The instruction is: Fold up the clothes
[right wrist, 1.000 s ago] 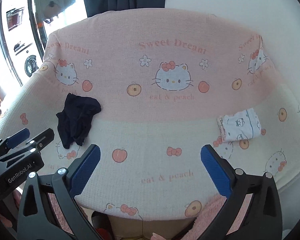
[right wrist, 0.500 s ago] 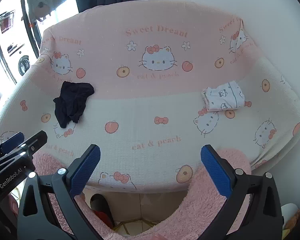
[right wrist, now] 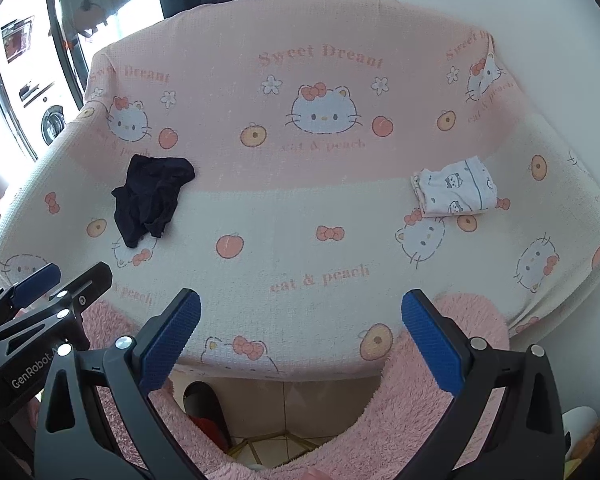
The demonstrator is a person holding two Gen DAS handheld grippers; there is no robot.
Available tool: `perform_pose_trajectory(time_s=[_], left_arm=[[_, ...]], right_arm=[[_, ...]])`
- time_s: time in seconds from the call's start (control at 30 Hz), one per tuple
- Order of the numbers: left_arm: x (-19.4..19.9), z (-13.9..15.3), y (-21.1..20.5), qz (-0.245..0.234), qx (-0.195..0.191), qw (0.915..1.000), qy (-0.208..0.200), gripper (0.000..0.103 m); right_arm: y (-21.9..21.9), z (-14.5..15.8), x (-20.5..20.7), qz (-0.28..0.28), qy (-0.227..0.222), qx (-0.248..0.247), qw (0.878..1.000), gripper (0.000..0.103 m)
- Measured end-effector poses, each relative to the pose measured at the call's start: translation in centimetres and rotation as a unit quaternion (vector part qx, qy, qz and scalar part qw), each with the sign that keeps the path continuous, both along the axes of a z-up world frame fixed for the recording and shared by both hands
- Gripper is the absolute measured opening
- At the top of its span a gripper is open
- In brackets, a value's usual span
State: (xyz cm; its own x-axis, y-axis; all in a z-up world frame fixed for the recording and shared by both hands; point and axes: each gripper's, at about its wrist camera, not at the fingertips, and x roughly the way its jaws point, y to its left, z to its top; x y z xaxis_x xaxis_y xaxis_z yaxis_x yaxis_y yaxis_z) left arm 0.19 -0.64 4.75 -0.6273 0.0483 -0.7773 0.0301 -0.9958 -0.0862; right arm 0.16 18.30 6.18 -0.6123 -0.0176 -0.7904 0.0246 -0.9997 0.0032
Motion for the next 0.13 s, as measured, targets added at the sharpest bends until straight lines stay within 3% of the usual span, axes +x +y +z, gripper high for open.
perform_pose_trajectory(time_s=[0.13], left_arm=[[-0.38, -0.07, 0.60, -0.005, -0.008, 1.0000, 0.000, 0.077]], right_arm=[[0.08, -0.29, -0.10, -0.005, -0.003, 0.003, 1.000, 0.102]])
